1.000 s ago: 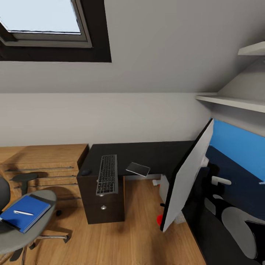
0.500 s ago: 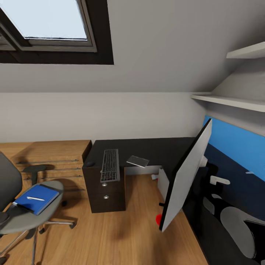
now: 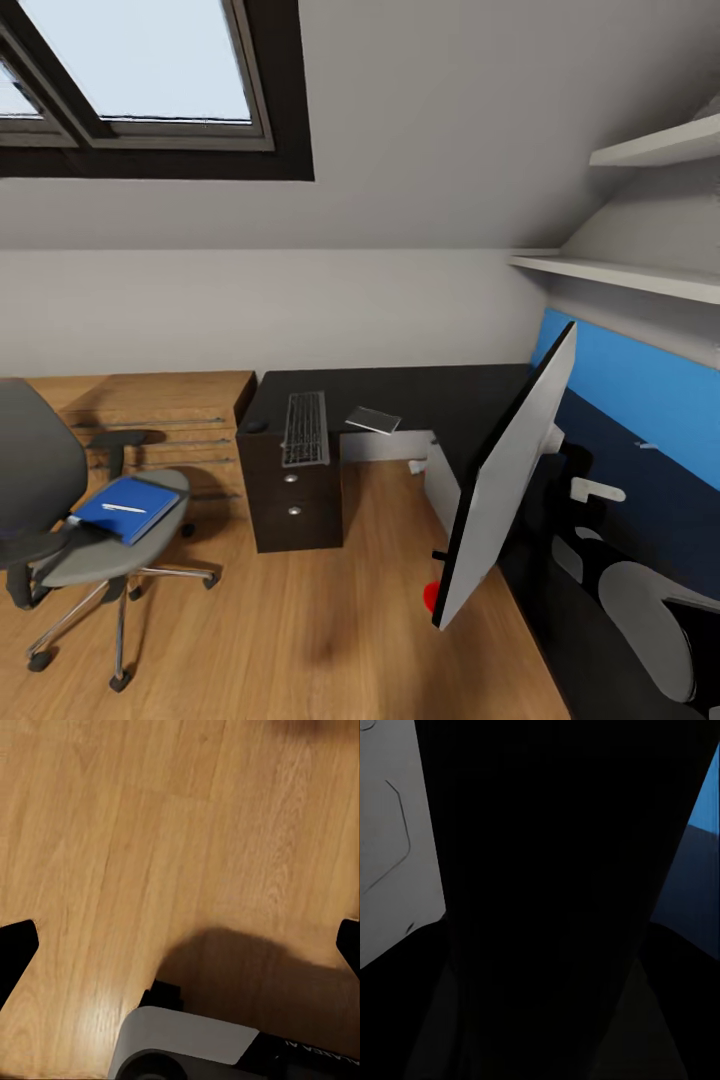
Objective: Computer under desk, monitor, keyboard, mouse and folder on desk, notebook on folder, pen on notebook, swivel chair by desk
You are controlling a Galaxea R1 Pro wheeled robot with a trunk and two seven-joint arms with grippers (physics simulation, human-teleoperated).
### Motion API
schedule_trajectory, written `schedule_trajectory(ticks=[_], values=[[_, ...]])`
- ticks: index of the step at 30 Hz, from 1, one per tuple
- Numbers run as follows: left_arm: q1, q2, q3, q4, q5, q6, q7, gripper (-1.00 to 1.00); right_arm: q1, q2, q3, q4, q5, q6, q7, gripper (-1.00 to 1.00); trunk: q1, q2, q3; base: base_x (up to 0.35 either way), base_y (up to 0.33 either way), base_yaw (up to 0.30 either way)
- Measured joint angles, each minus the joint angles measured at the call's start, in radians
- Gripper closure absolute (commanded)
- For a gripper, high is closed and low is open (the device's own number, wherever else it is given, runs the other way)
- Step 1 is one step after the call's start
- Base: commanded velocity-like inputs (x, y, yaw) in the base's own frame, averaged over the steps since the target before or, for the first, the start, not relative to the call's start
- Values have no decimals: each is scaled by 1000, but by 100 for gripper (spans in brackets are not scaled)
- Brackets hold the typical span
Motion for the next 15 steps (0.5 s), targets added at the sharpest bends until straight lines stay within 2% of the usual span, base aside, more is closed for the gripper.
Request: schedule_trajectory(ticks=[8,15], values=[[0,1,1,0,1,0,0,-100,0,0,-2,0,2,0,0,100,0,0,0,-335,-13,0],[0,2,9,1,3,0,-1,-100,0,1,-4,-1,4,1,1,100,0,0,0,-324,-136,0]])
